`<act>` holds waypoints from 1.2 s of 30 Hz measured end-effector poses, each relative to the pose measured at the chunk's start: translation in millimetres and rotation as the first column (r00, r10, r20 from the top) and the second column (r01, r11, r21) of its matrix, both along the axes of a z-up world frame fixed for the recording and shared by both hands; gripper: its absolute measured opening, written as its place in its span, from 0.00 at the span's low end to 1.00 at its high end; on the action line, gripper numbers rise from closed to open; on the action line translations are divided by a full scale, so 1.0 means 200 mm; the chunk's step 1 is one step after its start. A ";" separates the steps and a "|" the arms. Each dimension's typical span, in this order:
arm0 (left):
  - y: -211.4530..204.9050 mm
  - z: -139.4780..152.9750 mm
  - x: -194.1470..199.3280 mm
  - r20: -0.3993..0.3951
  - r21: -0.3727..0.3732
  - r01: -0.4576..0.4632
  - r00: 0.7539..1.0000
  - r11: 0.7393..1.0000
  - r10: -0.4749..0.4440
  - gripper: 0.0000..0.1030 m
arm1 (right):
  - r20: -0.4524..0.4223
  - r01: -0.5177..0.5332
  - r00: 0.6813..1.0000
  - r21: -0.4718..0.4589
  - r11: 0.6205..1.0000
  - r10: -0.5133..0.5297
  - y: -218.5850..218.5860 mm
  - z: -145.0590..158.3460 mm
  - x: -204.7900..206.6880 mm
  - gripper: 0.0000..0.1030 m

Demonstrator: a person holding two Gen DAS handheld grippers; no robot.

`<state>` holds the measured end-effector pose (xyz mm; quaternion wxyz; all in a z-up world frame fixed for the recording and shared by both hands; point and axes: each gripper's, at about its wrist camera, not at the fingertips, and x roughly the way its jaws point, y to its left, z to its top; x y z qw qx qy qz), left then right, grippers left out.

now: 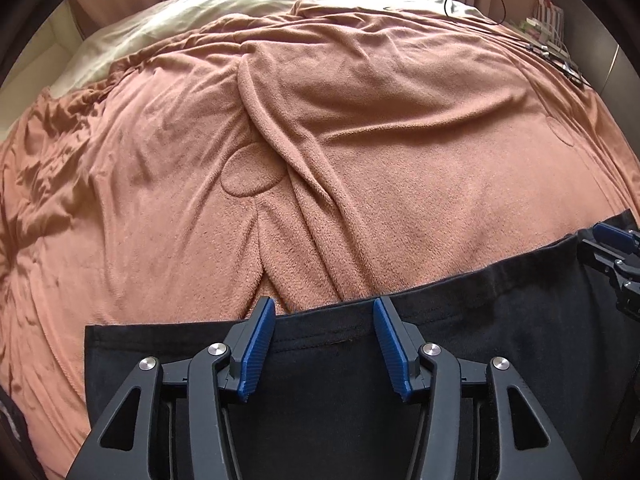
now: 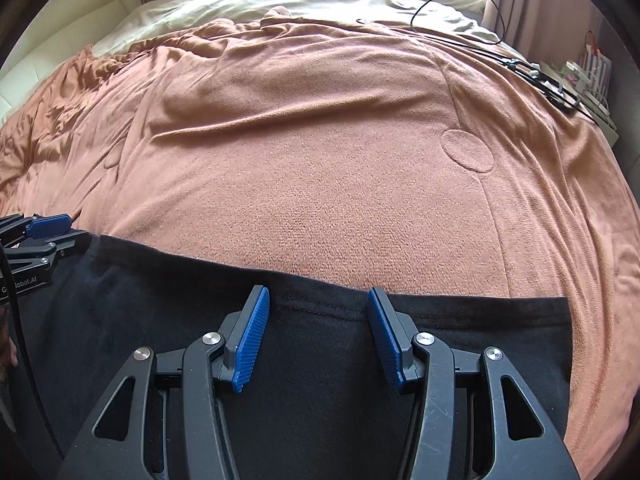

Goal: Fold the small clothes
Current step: 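Open both grippers to release the folded edge, then raise both tools and back away from the folded black shirt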

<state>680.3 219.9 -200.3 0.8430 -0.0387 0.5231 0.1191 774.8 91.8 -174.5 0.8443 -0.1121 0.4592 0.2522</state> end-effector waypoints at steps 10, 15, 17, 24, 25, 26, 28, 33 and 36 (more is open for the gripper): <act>0.02 0.16 -0.20 0.009 -0.031 -0.004 1.000 1.000 0.004 0.56 | 0.001 -0.019 1.000 0.001 1.000 0.019 -0.13 0.19 -0.17 0.49; 0.03 0.29 -0.36 0.068 -0.041 -0.013 0.998 0.999 0.016 0.90 | 0.034 -0.025 0.999 -0.017 1.000 0.025 -0.18 0.31 -0.31 0.79; 0.03 0.34 -0.42 0.089 -0.042 -0.013 0.996 0.999 0.017 0.94 | 0.032 -0.012 0.999 -0.016 1.000 0.012 -0.21 0.36 -0.36 0.81; 0.04 0.48 -0.63 0.119 -0.038 -0.044 0.992 0.998 0.048 1.00 | 0.055 -0.004 0.998 -0.019 1.000 0.005 -0.29 0.48 -0.54 1.00; 0.04 0.49 -0.66 0.131 -0.033 -0.053 0.990 0.998 0.057 1.00 | 0.052 -0.004 0.999 -0.011 1.000 0.004 -0.30 0.49 -0.56 1.00; 0.04 0.50 -0.70 0.139 -0.035 -0.058 0.988 0.998 0.062 1.00 | 0.050 -0.005 0.999 -0.005 1.000 0.005 -0.32 0.50 -0.59 1.00; 0.04 0.51 -0.75 0.138 -0.048 -0.062 0.988 0.997 0.068 1.00 | 0.047 -0.008 0.999 0.004 1.000 0.008 -0.34 0.52 -0.64 1.00; 0.03 0.53 -0.89 0.133 -0.039 -0.061 0.989 0.997 0.066 1.00 | 0.021 0.007 1.000 0.040 0.999 -0.008 -0.45 0.55 -0.73 1.00; 0.03 0.54 -0.98 0.144 -0.039 -0.055 0.988 0.998 0.060 1.00 | 0.030 0.025 0.999 0.049 0.999 -0.026 -0.52 0.56 -0.77 1.00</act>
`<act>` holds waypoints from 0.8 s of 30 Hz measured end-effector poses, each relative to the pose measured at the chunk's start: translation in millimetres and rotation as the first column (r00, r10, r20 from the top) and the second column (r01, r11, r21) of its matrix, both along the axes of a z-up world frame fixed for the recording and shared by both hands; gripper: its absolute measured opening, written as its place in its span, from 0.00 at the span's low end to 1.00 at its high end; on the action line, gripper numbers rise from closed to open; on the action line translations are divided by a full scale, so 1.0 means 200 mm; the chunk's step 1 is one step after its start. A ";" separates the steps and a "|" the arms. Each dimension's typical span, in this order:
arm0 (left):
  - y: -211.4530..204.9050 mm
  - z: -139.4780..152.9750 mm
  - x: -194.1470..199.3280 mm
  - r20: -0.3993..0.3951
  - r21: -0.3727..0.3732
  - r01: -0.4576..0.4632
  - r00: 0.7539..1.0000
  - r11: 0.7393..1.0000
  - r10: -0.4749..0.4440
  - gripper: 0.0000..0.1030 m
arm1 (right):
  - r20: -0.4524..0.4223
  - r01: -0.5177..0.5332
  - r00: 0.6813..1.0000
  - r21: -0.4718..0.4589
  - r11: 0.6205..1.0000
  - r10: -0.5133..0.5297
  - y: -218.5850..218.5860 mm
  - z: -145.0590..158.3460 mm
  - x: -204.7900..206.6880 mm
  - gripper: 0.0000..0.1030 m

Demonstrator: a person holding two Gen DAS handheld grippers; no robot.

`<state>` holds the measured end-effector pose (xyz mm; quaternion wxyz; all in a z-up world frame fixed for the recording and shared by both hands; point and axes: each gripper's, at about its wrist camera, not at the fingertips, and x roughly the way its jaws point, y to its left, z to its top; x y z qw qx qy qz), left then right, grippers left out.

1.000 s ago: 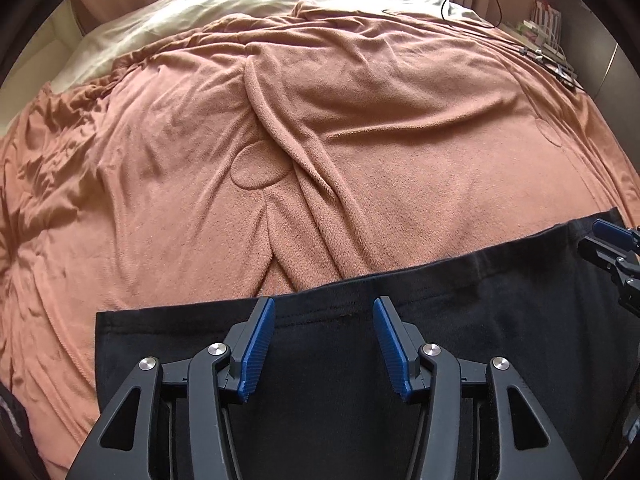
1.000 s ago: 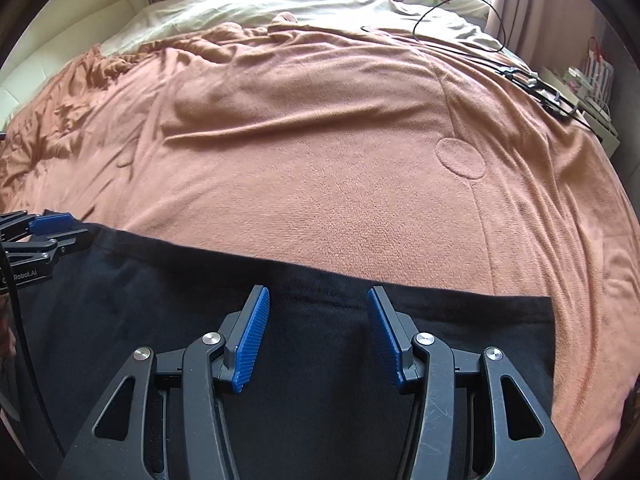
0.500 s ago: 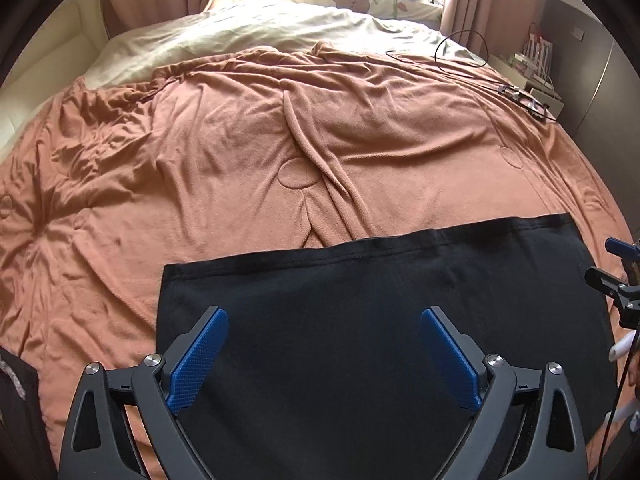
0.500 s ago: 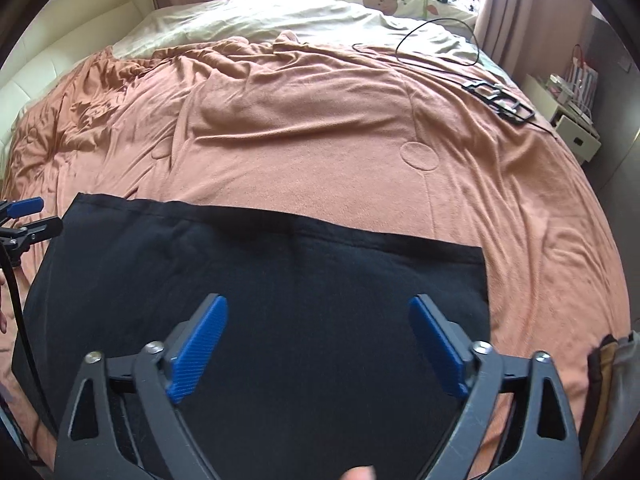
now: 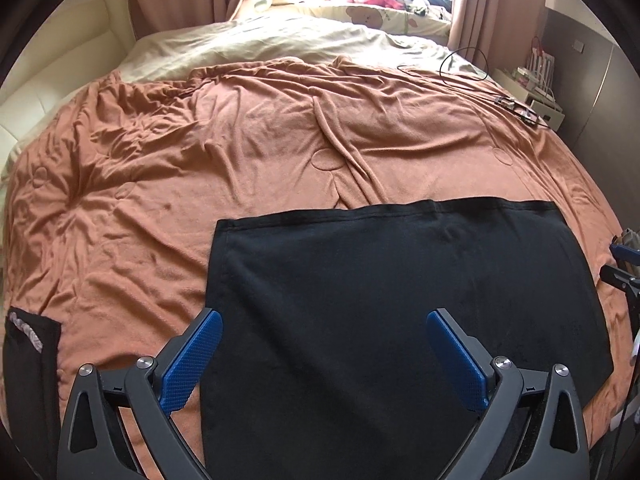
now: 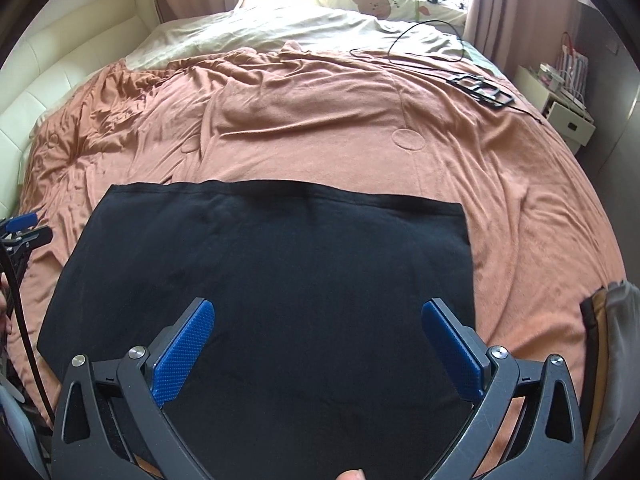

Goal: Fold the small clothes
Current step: 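Raise both tools and back away from the folded black shirt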

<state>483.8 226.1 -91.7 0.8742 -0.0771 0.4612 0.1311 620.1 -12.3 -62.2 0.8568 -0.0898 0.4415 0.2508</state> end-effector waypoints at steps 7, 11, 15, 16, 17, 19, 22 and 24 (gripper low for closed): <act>0.00 -0.05 -0.25 -0.009 -0.018 0.021 1.000 1.000 -0.021 1.00 | 0.005 0.013 1.000 0.025 1.000 -0.013 -0.20 -0.01 -0.14 1.00; 0.03 -0.08 -0.37 -0.020 -0.024 0.008 1.000 1.000 -0.008 1.00 | -0.016 0.046 0.999 0.055 0.997 -0.045 -0.33 -0.05 -0.20 1.00; 0.06 -0.11 -0.51 -0.003 -0.055 -0.012 1.000 0.998 0.012 0.99 | -0.023 0.072 0.997 0.066 0.995 -0.070 -0.47 -0.07 -0.26 1.00; 0.08 -0.12 -0.55 0.000 -0.065 -0.019 1.000 0.998 0.019 0.99 | -0.028 0.077 0.997 0.067 0.995 -0.075 -0.50 -0.08 -0.27 0.99; 0.09 -0.13 -0.58 0.003 -0.075 -0.028 1.000 0.997 0.029 0.98 | -0.034 0.082 0.996 0.068 0.994 -0.080 -0.53 -0.09 -0.29 0.97; 0.11 -0.15 -0.64 0.004 -0.082 -0.042 0.999 0.996 0.043 0.94 | -0.051 0.091 0.995 0.077 0.993 -0.087 -0.59 -0.11 -0.32 0.95; 0.14 -0.17 -0.72 -0.009 -0.084 -0.041 0.999 0.996 0.041 0.86 | -0.075 0.104 0.992 0.098 0.990 -0.097 -0.70 -0.14 -0.37 0.88; 0.16 -0.18 -0.78 -0.014 -0.096 -0.044 0.999 0.994 0.043 0.81 | -0.095 0.117 0.990 0.116 0.986 -0.106 -0.77 -0.16 -0.39 0.81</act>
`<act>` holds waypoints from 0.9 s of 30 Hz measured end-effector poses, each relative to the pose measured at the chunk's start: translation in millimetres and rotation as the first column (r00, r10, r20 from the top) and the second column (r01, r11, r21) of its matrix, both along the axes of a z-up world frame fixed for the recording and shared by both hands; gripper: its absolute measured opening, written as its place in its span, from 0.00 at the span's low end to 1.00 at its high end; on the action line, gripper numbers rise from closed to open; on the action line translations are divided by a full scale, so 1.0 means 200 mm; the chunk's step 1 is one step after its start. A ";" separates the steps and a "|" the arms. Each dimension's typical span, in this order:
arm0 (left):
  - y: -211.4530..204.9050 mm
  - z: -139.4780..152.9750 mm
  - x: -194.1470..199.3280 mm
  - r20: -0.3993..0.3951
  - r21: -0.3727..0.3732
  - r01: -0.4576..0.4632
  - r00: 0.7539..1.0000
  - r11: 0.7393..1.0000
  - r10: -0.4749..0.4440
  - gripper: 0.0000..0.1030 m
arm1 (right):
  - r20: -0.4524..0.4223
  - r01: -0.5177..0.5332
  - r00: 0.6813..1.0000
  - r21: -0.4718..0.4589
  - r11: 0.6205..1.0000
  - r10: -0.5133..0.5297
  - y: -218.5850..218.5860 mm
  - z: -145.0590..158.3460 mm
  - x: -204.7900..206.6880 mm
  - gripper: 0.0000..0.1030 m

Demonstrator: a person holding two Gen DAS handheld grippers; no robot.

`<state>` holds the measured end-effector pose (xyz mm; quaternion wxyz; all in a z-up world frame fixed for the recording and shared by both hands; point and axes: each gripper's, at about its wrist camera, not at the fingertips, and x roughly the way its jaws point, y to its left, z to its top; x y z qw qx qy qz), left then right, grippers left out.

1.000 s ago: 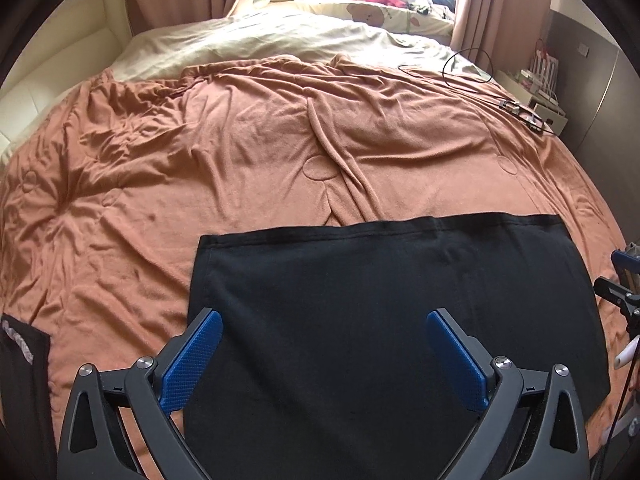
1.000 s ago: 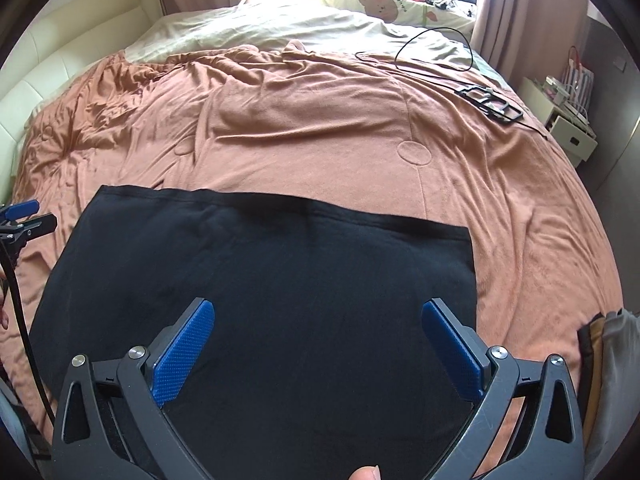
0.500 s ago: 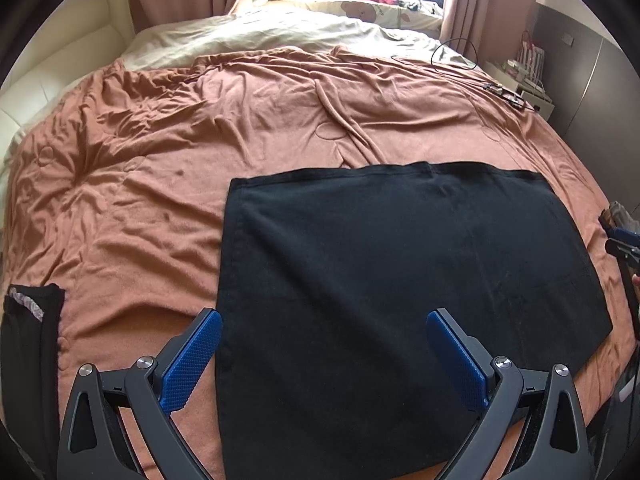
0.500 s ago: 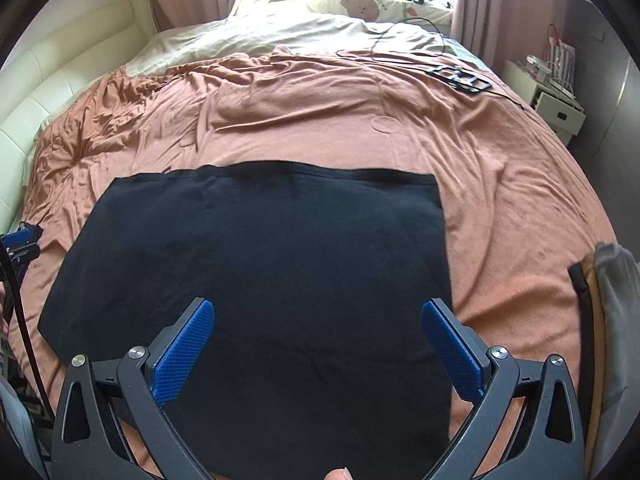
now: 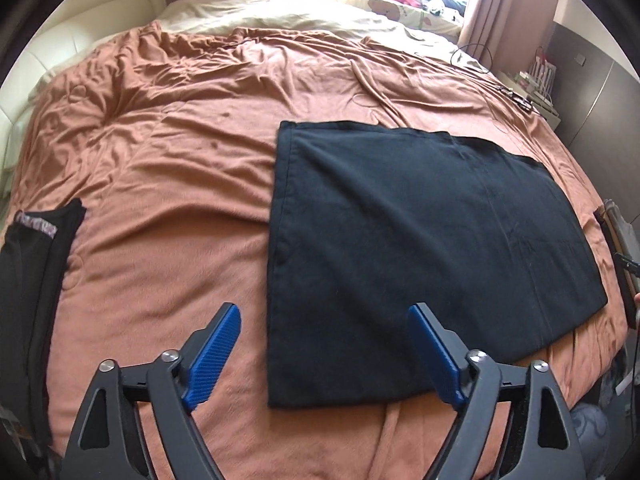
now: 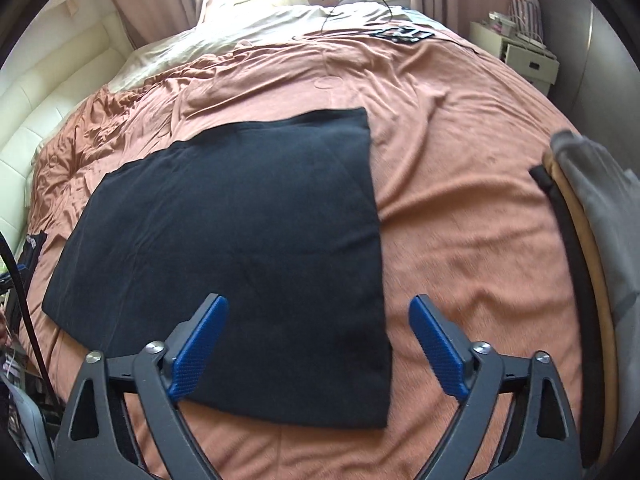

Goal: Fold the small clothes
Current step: 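Raise both tools and back away from the folded black shirt, then roll both tools and lower them to the long side edge of the shirt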

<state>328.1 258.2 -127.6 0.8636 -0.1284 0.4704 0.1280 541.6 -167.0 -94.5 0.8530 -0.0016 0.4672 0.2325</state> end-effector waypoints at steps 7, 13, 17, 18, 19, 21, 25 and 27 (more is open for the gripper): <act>0.05 -0.07 -0.15 -0.007 -0.059 -0.044 0.999 0.997 0.044 0.74 | -0.056 0.062 0.997 0.083 0.995 -0.058 -0.20 -0.08 -0.08 0.79; 0.09 -0.14 -0.25 0.019 -0.156 -0.093 0.995 0.983 0.097 0.73 | -0.123 0.126 0.987 0.178 0.976 -0.105 -0.35 -0.19 -0.15 0.69; 0.10 -0.18 -0.29 0.023 -0.185 -0.115 0.992 0.976 0.121 0.73 | -0.181 0.174 0.975 0.269 0.947 -0.128 -0.44 -0.27 -0.18 0.67; 0.10 -0.19 -0.30 0.030 -0.204 -0.118 0.992 0.972 0.126 0.73 | -0.199 0.188 0.971 0.298 0.936 -0.132 -0.47 -0.29 -0.19 0.65; 0.10 -0.20 -0.31 0.036 -0.222 -0.120 0.991 0.968 0.132 0.73 | -0.212 0.199 0.968 0.321 0.926 -0.135 -0.48 -0.31 -0.19 0.65; 0.11 -0.23 -0.32 0.038 -0.243 -0.129 0.989 0.962 0.142 0.73 | -0.237 0.224 0.961 0.379 0.898 -0.140 -0.52 -0.33 -0.19 0.65; 0.12 -0.27 -0.35 0.043 -0.300 -0.143 0.986 0.943 0.163 0.73 | -0.301 0.253 0.948 0.498 0.829 -0.108 -0.57 -0.38 -0.18 0.61; 0.13 -0.29 -0.36 0.048 -0.333 -0.152 0.983 0.930 0.178 0.73 | -0.322 0.256 0.942 0.527 0.810 -0.088 -0.57 -0.41 -0.17 0.58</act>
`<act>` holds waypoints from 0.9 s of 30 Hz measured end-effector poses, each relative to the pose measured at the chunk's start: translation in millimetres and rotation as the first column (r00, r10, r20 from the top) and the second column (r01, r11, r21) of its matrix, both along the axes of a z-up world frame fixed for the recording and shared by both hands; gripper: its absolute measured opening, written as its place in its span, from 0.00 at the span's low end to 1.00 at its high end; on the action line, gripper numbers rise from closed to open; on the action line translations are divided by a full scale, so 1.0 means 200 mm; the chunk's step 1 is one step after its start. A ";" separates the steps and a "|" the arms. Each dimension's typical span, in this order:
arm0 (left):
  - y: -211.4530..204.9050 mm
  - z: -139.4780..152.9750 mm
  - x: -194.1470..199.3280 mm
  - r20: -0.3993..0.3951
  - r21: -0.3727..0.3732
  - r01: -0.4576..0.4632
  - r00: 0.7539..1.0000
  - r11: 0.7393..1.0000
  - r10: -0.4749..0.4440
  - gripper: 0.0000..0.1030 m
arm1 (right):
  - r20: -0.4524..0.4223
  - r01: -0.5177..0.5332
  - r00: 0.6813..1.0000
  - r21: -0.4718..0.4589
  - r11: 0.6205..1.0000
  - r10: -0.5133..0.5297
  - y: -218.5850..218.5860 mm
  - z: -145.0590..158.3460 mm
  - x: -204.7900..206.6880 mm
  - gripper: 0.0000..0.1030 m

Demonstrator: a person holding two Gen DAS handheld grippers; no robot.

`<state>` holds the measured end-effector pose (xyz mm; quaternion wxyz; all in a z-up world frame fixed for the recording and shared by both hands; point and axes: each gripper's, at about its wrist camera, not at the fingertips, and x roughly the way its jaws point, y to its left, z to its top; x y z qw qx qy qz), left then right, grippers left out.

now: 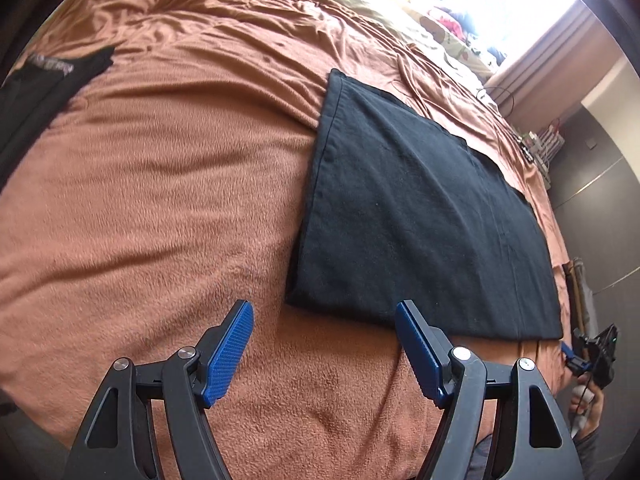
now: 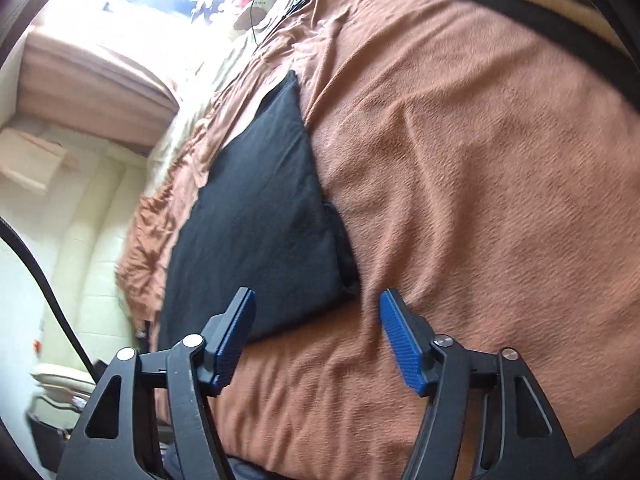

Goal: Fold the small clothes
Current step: 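Roll both tools and lower them to the long side edge of the shirt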

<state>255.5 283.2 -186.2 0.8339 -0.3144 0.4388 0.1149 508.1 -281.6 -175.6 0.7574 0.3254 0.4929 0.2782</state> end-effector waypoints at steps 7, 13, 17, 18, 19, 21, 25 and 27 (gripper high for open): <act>0.02 -0.07 -0.01 0.013 -0.114 -0.038 0.999 0.993 0.040 0.73 | -0.012 0.005 1.000 0.000 1.000 -0.005 0.02 -0.05 0.04 0.58; 0.04 -0.09 0.01 0.038 -0.158 -0.078 0.996 0.984 0.085 0.73 | -0.016 0.021 1.000 0.009 1.000 -0.021 0.03 -0.05 0.03 0.49; 0.07 -0.09 0.04 0.061 -0.191 -0.092 0.993 0.977 0.105 0.70 | -0.003 0.040 0.999 0.029 0.999 -0.040 0.08 -0.03 0.03 0.47; 0.07 -0.08 0.05 0.073 -0.207 -0.089 0.992 0.974 0.106 0.65 | 0.003 0.040 0.999 0.036 0.999 -0.040 0.10 -0.03 0.02 0.47; 0.08 -0.08 0.05 0.076 -0.214 -0.088 0.991 0.973 0.106 0.64 | 0.011 0.038 0.999 0.048 0.998 -0.039 0.10 -0.02 0.01 0.47; 0.08 -0.08 0.07 0.086 -0.224 -0.084 0.991 0.971 0.106 0.64 | 0.028 0.028 0.999 0.064 0.998 -0.030 0.10 -0.02 0.00 0.47; 0.08 -0.11 0.06 0.061 -0.239 -0.088 0.993 0.967 0.106 0.63 | 0.030 0.003 1.000 0.026 1.000 -0.004 0.14 -0.06 -0.01 0.47; 0.07 -0.11 0.06 0.063 -0.241 -0.084 0.993 0.967 0.102 0.63 | 0.019 -0.006 1.000 0.005 1.000 0.006 0.16 -0.08 0.00 0.47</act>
